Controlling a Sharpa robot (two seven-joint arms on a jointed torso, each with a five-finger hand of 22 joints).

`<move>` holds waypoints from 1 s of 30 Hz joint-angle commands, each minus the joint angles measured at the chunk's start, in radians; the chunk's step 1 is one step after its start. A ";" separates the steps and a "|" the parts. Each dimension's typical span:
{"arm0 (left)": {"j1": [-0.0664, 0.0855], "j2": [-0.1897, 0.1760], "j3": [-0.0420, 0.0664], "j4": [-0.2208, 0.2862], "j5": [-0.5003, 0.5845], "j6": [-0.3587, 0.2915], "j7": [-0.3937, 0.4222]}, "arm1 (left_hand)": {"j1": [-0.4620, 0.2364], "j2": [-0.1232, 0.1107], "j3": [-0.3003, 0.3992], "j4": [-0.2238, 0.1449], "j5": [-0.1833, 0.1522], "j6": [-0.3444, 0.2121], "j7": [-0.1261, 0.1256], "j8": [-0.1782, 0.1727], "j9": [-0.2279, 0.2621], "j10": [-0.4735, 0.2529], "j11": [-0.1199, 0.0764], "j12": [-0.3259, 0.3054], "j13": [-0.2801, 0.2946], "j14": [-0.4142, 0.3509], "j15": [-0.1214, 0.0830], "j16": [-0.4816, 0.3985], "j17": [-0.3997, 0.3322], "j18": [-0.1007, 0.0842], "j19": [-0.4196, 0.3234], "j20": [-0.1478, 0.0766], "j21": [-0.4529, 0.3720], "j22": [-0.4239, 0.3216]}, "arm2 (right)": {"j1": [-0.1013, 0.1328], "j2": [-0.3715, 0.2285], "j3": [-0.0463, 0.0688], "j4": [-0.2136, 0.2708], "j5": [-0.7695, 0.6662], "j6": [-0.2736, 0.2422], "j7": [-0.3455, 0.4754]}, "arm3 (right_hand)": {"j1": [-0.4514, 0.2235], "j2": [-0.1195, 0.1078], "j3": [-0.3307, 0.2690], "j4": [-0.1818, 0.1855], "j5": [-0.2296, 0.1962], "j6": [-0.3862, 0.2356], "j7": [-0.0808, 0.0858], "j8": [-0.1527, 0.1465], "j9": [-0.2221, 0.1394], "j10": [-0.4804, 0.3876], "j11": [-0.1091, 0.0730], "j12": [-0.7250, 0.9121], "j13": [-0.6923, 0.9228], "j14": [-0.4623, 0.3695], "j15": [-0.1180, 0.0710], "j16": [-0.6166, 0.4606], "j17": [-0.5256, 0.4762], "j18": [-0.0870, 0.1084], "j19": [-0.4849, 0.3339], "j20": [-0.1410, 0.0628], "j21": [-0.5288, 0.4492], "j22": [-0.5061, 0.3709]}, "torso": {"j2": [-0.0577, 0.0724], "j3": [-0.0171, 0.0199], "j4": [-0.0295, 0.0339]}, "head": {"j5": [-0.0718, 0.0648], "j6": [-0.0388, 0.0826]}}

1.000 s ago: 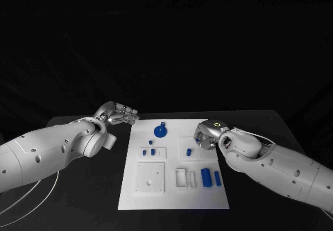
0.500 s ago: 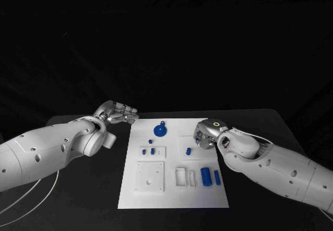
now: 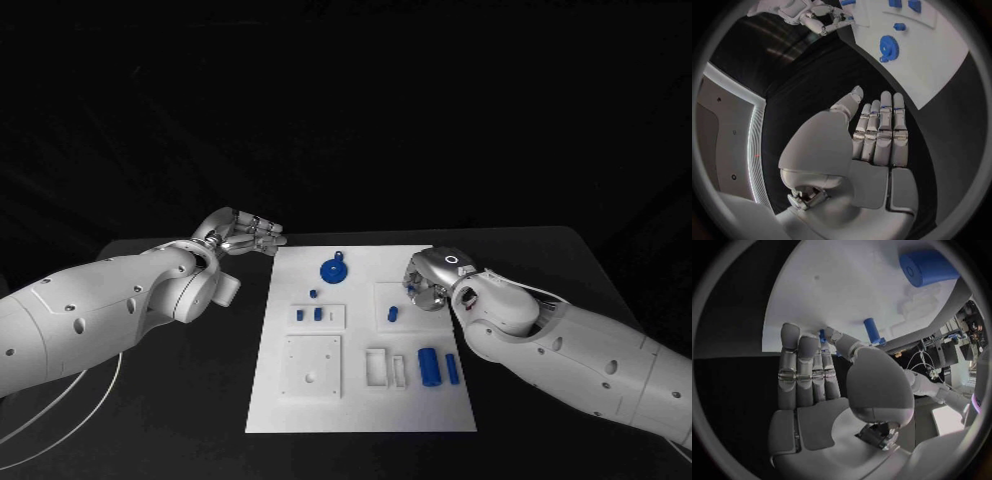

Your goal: Assemble the parts on the task board

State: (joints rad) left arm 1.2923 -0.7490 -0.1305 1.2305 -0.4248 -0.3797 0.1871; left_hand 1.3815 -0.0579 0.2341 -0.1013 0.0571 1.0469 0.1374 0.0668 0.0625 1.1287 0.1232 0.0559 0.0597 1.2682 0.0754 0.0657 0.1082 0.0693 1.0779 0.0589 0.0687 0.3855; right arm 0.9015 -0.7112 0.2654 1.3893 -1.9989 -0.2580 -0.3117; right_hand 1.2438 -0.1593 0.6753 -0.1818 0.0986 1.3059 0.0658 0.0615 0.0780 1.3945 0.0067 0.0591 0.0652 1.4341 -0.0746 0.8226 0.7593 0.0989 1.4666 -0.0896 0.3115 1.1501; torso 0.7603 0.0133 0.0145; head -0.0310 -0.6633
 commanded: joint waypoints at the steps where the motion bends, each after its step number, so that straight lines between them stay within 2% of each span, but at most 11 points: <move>1: 0.001 0.003 0.001 -0.005 0.009 -0.016 0.011 | -0.001 0.003 -0.009 0.000 0.002 0.004 0.002 -0.003 0.000 -0.005 0.000 0.003 0.000 -0.005 0.007 -0.003 0.001 -0.014 0.004 0.004 0.002 -0.005 | 0.001 -0.006 0.006 0.011 -0.004 -0.057 -0.018 | -0.003 0.006 0.008 0.001 -0.016 0.003 0.000 0.003 0.000 0.004 0.000 0.001 0.001 0.005 -0.001 -0.007 0.000 0.012 0.036 -0.008 0.004 0.001 | -0.001 0.0003 -0.0007 | 0.001 0.002; 9: 0.001 0.004 0.001 -0.015 0.015 -0.029 0.015 | 0.003 0.002 -0.017 -0.002 0.002 0.004 0.003 -0.003 0.000 -0.016 0.004 0.003 0.000 -0.018 0.012 -0.003 -0.001 -0.011 0.004 0.008 0.002 -0.019 | 0.001 -0.020 0.033 0.040 0.056 -0.142 0.005 | 0.005 0.004 0.014 0.012 -0.038 0.004 0.000 0.003 0.001 0.005 0.000 0.001 0.001 0.007 -0.001 -0.008 0.001 0.012 0.036 -0.008 0.006 0.001 | -0.001 -0.0002 -0.0010 | 0.001 0.008; 16: 0.001 0.004 0.001 -0.017 0.017 -0.034 0.017 | 0.005 0.004 -0.024 -0.002 0.003 0.005 0.003 -0.003 0.000 -0.023 0.006 0.003 0.000 -0.026 0.015 -0.003 -0.004 -0.007 0.005 0.012 0.002 -0.033 | 0.001 -0.033 0.055 0.073 0.112 -0.161 0.026 | 0.011 0.004 0.009 0.017 -0.042 0.005 0.000 0.003 0.001 0.005 0.000 0.001 0.001 0.007 -0.001 -0.008 0.002 0.012 0.036 -0.009 0.008 0.002 | -0.001 -0.0011 -0.0015 | 0.004 0.011; 21: 0.001 0.005 0.001 -0.015 0.021 -0.034 0.020 | 0.007 0.007 -0.029 -0.001 0.003 0.003 0.003 -0.003 0.000 -0.023 0.006 0.003 0.000 -0.029 0.016 -0.003 -0.006 -0.005 0.008 0.014 0.003 -0.050 | -0.001 -0.031 0.061 0.111 0.162 -0.164 0.055 | 0.013 0.008 0.002 0.019 -0.040 0.003 0.001 0.003 0.001 0.004 0.000 0.001 0.001 0.007 -0.001 -0.010 0.001 0.015 0.036 -0.008 0.007 0.001 | -0.001 -0.0011 -0.0019 | 0.015 0.014; 25: 0.001 0.007 0.001 -0.010 0.032 -0.038 0.027 | 0.007 0.008 -0.028 -0.002 0.003 0.003 0.003 -0.003 0.000 -0.021 0.006 0.003 0.000 -0.030 0.016 -0.003 -0.006 -0.005 0.007 0.014 0.003 -0.052 | -0.017 -0.023 0.061 0.155 0.187 -0.165 0.074 | 0.014 0.010 -0.001 0.019 -0.039 0.001 0.001 0.003 0.001 0.003 0.001 0.001 0.001 0.007 0.000 -0.011 0.001 0.016 0.036 -0.008 0.007 0.000 | -0.002 -0.0029 -0.0010 | 0.026 0.017; 28: 0.001 0.012 0.001 -0.008 0.045 -0.044 0.033 | 0.006 0.008 -0.028 -0.002 0.003 0.003 0.004 -0.003 0.000 -0.019 0.005 0.003 0.000 -0.032 0.016 -0.003 -0.007 -0.005 0.007 0.014 0.003 -0.054 | -0.027 -0.011 0.057 0.179 0.190 -0.163 0.083 | 0.015 0.011 -0.003 0.017 -0.038 0.001 0.001 0.003 0.001 0.002 0.001 0.001 0.001 0.007 0.000 -0.011 0.001 0.016 0.036 -0.008 0.007 0.000 | -0.003 -0.0041 -0.0003 | 0.035 0.017; 30: 0.001 0.015 0.001 -0.006 0.055 -0.046 0.036 | 0.006 0.009 -0.027 -0.002 0.003 0.003 0.003 -0.003 0.000 -0.017 0.005 0.003 0.000 -0.033 0.017 -0.003 -0.007 -0.006 0.006 0.014 0.003 -0.056 | -0.032 -0.001 0.050 0.191 0.187 -0.159 0.088 | 0.015 0.011 -0.003 0.017 -0.038 0.001 0.001 0.003 0.001 0.002 0.001 0.001 0.001 0.007 0.000 -0.011 0.001 0.016 0.036 -0.008 0.007 0.000 | -0.003 -0.0046 0.0001 | 0.044 0.017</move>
State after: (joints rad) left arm 1.2924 -0.7377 -0.1306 1.2204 -0.3991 -0.4109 0.1982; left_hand 1.3855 -0.0539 0.2089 -0.1037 0.0571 1.0468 0.1374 0.0668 0.0625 1.1109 0.1269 0.0559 0.0597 1.2428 0.0934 0.0657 0.1023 0.0693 1.0867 0.0678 0.0687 0.3313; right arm 0.8728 -0.7166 0.3169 1.5720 -1.8353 -0.4103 -0.2590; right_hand 1.2520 -0.1513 0.6790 -0.1639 0.0609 1.3039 0.0673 0.0609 0.0771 1.3939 0.0071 0.0568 0.0642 1.4343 -0.0745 0.8150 0.7603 0.1039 1.4667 -0.0892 0.3169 1.1508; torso 0.7580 0.0102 0.0136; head 0.0039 -0.6460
